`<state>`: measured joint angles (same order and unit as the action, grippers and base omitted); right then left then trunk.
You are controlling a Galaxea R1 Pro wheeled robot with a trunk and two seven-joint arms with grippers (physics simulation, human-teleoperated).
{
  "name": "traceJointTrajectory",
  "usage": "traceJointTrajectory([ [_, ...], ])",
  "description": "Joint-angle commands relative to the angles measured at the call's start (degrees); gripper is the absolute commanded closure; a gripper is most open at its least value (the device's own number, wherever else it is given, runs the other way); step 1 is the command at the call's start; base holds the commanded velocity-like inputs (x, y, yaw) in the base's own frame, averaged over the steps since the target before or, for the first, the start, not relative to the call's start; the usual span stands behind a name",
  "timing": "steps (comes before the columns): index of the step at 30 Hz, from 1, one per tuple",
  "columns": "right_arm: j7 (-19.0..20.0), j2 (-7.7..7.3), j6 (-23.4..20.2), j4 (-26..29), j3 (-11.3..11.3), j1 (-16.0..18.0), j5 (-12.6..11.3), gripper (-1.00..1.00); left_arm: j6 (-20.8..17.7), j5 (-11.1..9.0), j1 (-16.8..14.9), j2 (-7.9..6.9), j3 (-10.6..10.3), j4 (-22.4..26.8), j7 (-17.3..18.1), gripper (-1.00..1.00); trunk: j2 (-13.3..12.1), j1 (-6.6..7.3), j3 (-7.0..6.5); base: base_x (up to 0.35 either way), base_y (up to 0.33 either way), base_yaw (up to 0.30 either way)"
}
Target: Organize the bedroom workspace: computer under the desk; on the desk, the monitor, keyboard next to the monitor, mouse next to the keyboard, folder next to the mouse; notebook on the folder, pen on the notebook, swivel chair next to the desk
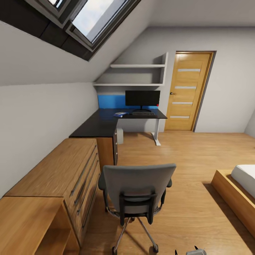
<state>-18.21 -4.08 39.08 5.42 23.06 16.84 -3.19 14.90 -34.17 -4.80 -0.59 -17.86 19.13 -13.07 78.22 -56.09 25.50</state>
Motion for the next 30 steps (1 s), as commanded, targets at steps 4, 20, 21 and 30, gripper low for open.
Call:
traceJointTrajectory([
  [4,-0.3,-0.24,0.0,0.0,0.5,0.0,-0.3,-1.0,0.2,1.6,0.0,-0.01,-0.5,0.0,-0.4,-1.0,1.7,-0.88,0.79,0.0,0.0,0.0],
  [20,-0.2,-0.21,0.5,-0.1,0.4,0.0,-0.5,-1.0,0.5,1.6,0.0,-2.02,-0.3,0.1,-0.5,-1.0,8.1,-4.4,3.66,0.0,0.0,0.0],
  [21,-0.2,-0.2,0.5,-0.1,0.4,0.0,-0.4,-1.0,0.5,1.7,0.0,-1.8,-0.3,0.1,-0.5,-1.0,8.5,-4.62,3.84,0.0,0.0,0.0],
  [30,-0.2,-0.29,0.4,0.0,0.4,0.0,-0.3,-1.0,0.4,1.8,0.0,0.05,-0.4,0.0,-0.4,-1.0,12.1,-6.59,5.45,0.0,0.0,0.0],
])
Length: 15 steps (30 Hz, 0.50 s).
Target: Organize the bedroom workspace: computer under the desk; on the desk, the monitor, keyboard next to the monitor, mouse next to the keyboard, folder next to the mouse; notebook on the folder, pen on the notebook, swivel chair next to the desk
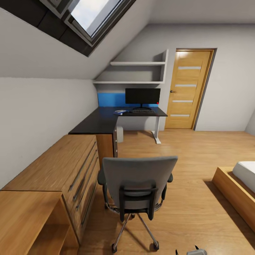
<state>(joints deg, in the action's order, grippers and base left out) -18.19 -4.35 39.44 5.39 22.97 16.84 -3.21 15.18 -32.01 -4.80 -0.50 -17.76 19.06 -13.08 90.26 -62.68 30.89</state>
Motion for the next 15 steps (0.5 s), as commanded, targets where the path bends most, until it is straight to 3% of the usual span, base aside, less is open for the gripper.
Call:
traceJointTrajectory([
  [1,-0.3,-0.06,0.1,0.0,0.5,0.0,-0.3,-1.0,0.1,-0.3,0.0,0.25,-0.5,-0.1,-0.4,-1.0,0.4,-0.22,0.24,0.0,0.0,0.0],
  [13,-0.3,0.04,0.0,0.0,0.4,0.0,-0.4,-1.0,0.3,-0.3,0.0,0.66,-0.6,-0.3,-0.4,-1.0,5.3,-2.86,2.4,0.0,0.0,0.0],
  [15,-0.3,-0.02,0.2,0.1,-0.2,0.0,-0.3,-1.0,0.2,-0.4,0.0,0.77,-0.5,2.0,-0.6,-1.0,6.1,-3.3,2.76,0.0,0.0,0.0],
])
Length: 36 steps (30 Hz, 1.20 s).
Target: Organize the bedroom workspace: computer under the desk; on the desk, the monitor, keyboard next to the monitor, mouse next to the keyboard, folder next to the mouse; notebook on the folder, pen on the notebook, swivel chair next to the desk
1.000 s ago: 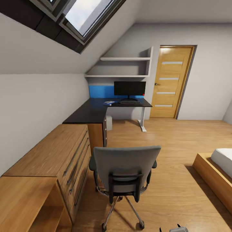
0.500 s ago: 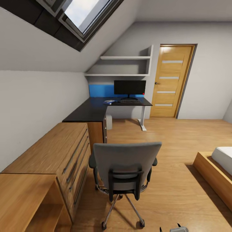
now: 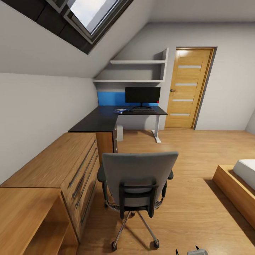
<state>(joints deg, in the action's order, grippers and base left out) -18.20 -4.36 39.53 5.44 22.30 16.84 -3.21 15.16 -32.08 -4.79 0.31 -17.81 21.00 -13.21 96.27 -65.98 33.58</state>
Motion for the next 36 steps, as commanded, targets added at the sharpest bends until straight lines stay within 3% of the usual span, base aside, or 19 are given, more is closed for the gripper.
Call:
traceJointTrajectory([
  [1,-0.3,-0.04,0.1,0.0,0.5,0.0,-0.3,-1.0,0.1,-0.4,0.0,0.02,-0.5,1.1,-0.5,-1.0,0.4,-0.22,0.24,0.0,0.0,0.0],
  [3,-0.3,-0.18,0.0,0.0,0.3,0.1,-0.3,-1.0,-0.7,-0.3,0.0,0.14,-0.5,6.0,-0.8,-1.0,1.2,-0.66,0.6,0.0,0.0,0.0],
  [6,-1.0,-0.35,-0.4,0.1,-1.6,0.5,-0.4,-1.0,-4.6,-0.2,-0.5,0.18,-0.5,14.0,-1.2,-1.0,2.4,-1.32,1.14,0.0,0.0,0.0],
  [7,-1.7,-1.67,-3.7,0.1,-13.3,8.7,-0.4,-1.0,-21.7,-0.3,-12.1,2.1,-0.5,18.5,-3.0,-1.0,2.8,-1.54,1.32,0.0,0.0,0.0],
  [8,-1.7,-1.89,-5.5,0.2,-13.9,10.0,-0.4,-1.0,-22.4,-0.3,-13.9,2.42,-0.5,18.2,-3.1,-1.0,3.2,-1.76,1.5,0.0,0.0,0.0],
  [13,-1.4,-2.28,-13.7,1.2,-14.8,16.1,-0.4,-1.0,-23.5,-0.4,-19.9,2.85,-0.4,15.6,-3.2,-1.0,5.3,-2.86,2.4,0.0,0.0,0.0],
  [18,-0.3,-2.85,-18.9,1.9,-15.5,22.7,-1.3,-1.0,-23.8,-0.5,-29.0,3.7,-0.4,6.8,-3.1,-1.0,7.3,-3.95,3.3,0.0,0.0,0.0],
  [22,2.3,-4.55,-20.5,2.0,-16.5,24.6,-7.6,-1.0,-23.9,-0.3,-30.7,5.04,-0.4,5.7,-3.1,-1.0,8.9,-4.83,4.01,0.0,0.0,0.0],
  [23,7.7,-6.6,-22.8,1.8,-16.7,25.9,-13.5,-1.0,-23.8,-0.3,-31.2,5.41,-0.4,5.2,-2.9,-1.0,9.3,-5.05,4.19,0.0,0.0,0.0],
  [25,9.0,-6.59,-23.1,1.6,-16.6,26.0,-14.1,-1.0,-23.5,-0.2,-31.2,5.47,-0.4,3.6,-2.6,-1.0,10.1,-5.49,4.55,0.0,0.0,0.0],
  [30,10.5,-4.96,-22.5,1.3,-16.5,26.1,-14.4,-1.0,-21.2,0.0,-31.2,6.07,-1.5,0.4,-2.4,-1.0,12.1,-6.59,5.45,0.0,0.0,0.0],
  [34,10.7,-1.48,-18.6,0.2,-16.6,26.0,-14.6,-1.0,-19.7,-0.1,-31.2,7.22,-3.2,-0.2,-2.4,-1.0,13.7,-7.47,6.17,0.0,0.0,0.0],
  [36,10.7,-0.8,-18.2,-0.4,-16.6,26.0,-14.5,-1.0,-19.1,-0.2,-31.2,7.29,-3.3,-0.3,-2.4,-1.0,14.5,-7.91,6.53,0.0,0.0,0.0],
])
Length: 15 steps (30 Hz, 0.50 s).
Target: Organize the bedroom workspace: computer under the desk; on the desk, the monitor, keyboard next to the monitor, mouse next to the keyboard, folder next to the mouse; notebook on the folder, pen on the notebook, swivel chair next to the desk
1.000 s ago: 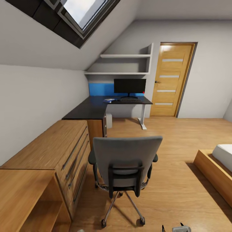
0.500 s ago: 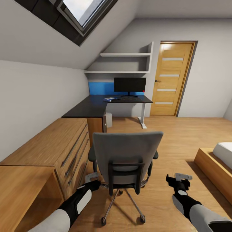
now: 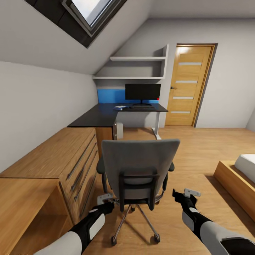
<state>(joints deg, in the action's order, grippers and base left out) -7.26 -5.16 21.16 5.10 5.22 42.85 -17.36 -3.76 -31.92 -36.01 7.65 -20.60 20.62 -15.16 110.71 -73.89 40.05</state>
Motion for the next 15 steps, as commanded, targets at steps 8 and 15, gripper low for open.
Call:
traceJointTrajectory([
  [8,0.0,3.18,0.9,-1.3,0.6,0.0,0.9,-1.0,0.9,-0.3,0.0,0.13,-1.3,-1.8,-0.5,-1.0,3.3,-1.76,1.5,0.0,0.0,0.0],
  [15,0.0,3.44,1.1,-1.4,0.6,-0.1,1.8,-1.0,1.0,-0.3,0.0,0.28,-1.4,-2.2,-0.5,-1.0,6.1,-3.29,2.75,0.0,0.0,0.0],
])
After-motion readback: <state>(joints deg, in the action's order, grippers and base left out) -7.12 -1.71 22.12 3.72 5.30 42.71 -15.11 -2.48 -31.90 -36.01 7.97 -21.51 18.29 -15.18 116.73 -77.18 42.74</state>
